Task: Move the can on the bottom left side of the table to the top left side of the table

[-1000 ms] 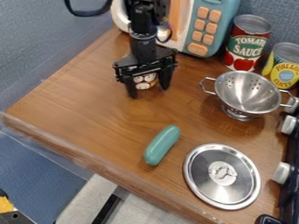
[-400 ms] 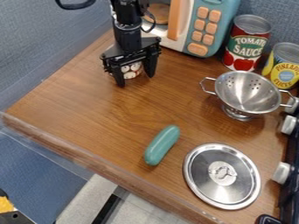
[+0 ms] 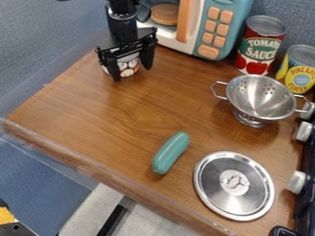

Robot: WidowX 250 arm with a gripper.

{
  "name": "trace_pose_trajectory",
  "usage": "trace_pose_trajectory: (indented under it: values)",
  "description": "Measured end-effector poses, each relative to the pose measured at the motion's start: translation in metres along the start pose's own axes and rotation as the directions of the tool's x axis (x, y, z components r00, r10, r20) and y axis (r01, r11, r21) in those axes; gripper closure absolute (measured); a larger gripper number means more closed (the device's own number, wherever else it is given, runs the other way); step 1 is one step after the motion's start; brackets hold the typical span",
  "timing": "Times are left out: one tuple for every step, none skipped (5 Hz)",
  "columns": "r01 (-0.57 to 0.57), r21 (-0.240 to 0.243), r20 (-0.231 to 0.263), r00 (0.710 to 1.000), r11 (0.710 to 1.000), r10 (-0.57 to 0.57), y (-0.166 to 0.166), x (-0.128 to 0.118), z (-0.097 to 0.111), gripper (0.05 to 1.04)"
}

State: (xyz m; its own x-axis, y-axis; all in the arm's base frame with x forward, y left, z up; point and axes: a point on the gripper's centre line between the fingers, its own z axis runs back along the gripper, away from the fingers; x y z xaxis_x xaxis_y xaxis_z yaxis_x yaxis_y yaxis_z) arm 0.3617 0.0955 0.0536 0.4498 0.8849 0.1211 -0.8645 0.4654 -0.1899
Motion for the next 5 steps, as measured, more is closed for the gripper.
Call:
trace_pose_trajectory:
  values:
    - [-0.014, 0.009, 0.009, 1.000, 1.000, 0.014, 0.003, 0.004, 0.000, 0.083]
    - [-0.020, -0.001, -0.007, 1.000, 1.000, 0.020, 0.001, 0.001, 0.001, 0.083]
    - [-0.010, -0.011, -0.027, 1.000, 1.000, 0.010, 0.002, -0.010, 0.011, 0.083]
    - [0.014, -0.029, -0.013, 1.000, 0.999, -0.014, -0.004, -0.025, 0.032, 0.083]
    - [0.064, -0.001, 0.000, 0.998, 0.998, -0.064, 0.000, -0.025, 0.038, 0.083]
